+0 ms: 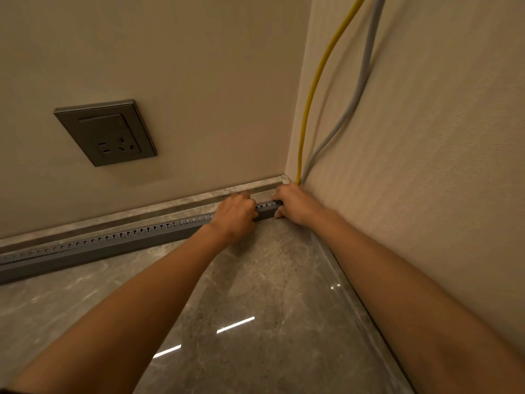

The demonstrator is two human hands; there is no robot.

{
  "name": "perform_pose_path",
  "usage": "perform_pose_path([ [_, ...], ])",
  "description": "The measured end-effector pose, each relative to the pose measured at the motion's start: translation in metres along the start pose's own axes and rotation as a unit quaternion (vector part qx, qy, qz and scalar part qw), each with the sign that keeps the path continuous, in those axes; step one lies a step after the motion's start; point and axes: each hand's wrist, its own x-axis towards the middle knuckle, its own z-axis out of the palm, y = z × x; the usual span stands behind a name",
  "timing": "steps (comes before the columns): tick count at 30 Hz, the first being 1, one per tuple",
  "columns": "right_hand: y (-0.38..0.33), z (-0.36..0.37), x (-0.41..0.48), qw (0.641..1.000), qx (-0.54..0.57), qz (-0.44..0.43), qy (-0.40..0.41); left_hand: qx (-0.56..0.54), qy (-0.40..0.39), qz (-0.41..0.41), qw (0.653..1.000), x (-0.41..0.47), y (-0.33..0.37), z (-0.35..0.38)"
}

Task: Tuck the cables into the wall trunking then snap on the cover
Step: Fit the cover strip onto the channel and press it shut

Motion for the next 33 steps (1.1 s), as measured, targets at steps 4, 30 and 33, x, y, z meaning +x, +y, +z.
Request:
perform_pose_path([
  [4,0.000,0.003,-0.004,1.000,-0.006,-0.011,-0.001,-0.040,0.010,-0.012,0.999,-0.001,-0.003,0.004],
  [30,-0.116,0.025,0.001,0.999,0.004,-0.028,-0.046,-0.086,-0.075,-0.114,0.987,-0.072,-0.106,-0.021],
  [33,-0.118,0.028,0.002,0.999,-0.010,-0.014,-0.036,-0.048,-0.065,-0.104,0.991,-0.071,-0.104,-0.018],
])
